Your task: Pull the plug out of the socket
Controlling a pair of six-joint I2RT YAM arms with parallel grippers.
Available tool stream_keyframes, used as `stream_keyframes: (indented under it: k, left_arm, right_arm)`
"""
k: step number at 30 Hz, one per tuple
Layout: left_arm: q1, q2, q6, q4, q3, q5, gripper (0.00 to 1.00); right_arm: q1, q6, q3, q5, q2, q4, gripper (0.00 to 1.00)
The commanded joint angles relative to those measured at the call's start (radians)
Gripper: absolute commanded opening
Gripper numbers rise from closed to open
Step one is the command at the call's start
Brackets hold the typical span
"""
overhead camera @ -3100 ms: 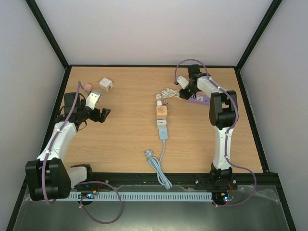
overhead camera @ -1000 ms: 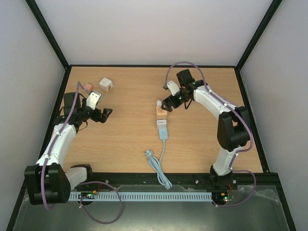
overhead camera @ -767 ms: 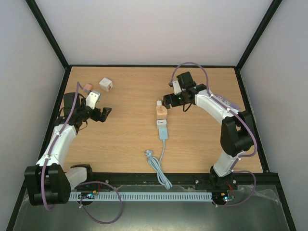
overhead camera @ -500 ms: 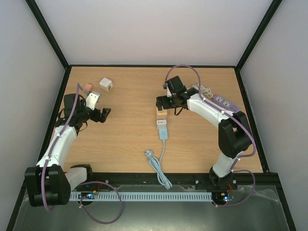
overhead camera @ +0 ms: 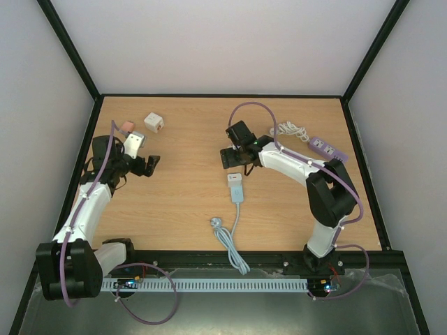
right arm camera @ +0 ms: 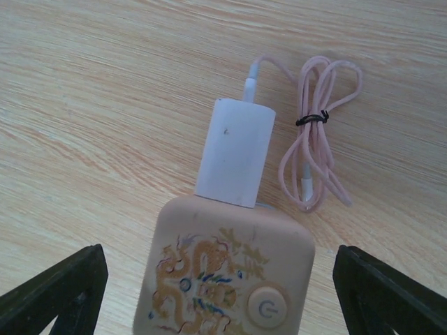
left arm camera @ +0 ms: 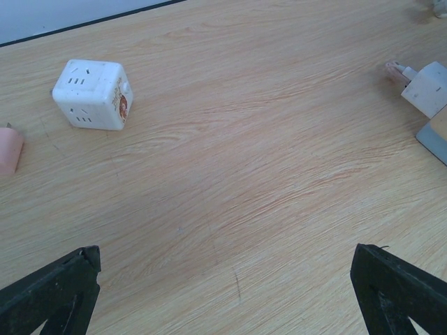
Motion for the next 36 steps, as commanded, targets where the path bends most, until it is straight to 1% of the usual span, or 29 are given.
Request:
stream_keyframes:
  k: [1,7,9,14,18,25,30,36]
  left_arm:
    - [-0.002,-0.013,-0.009,0.018,-0.007,-0.006,1.00]
    - [-0.002,-0.013,-0.009,0.020,-0.009,-0.009,1.00]
    - [-0.002,-0.013,-0.009,0.020,-0.008,-0.009,1.00]
    - [-0.002,-0.013,-0.008,0.015,-0.010,-0.011,1.00]
    - [-0.002,-0.011,0.000,0.000,-0.003,0.002,1.00]
    - [-0.002,-0.007,0.009,-0.018,0.007,0.036,1.00]
    - [-0.002,-0.005,0.008,-0.028,0.015,0.038,1.00]
    - [-0.002,-0.001,-0.006,-0.022,0.014,0.046,1.00]
  right_arm:
    - [0.009,0.009,-0.009,0.047,0.038,0.009,0.86]
    - [0.018,0.004,-0.013,0.042,0.058,0.009,0.77]
    - [0.018,-0.004,-0.013,0.031,0.061,0.009,0.75]
    - [0.020,-0.058,-0.013,-0.025,0.075,0.007,0.65]
    - [0.024,-0.148,-0.009,-0.110,0.093,-0.014,0.62]
    - [0.060,-0.299,-0.024,-0.162,0.090,-0.033,0.59]
    - [0.073,-0.419,-0.025,-0.221,0.090,-0.054,0.53]
    - [0.089,-0.550,-0.041,-0.308,0.078,-0.100,0.52]
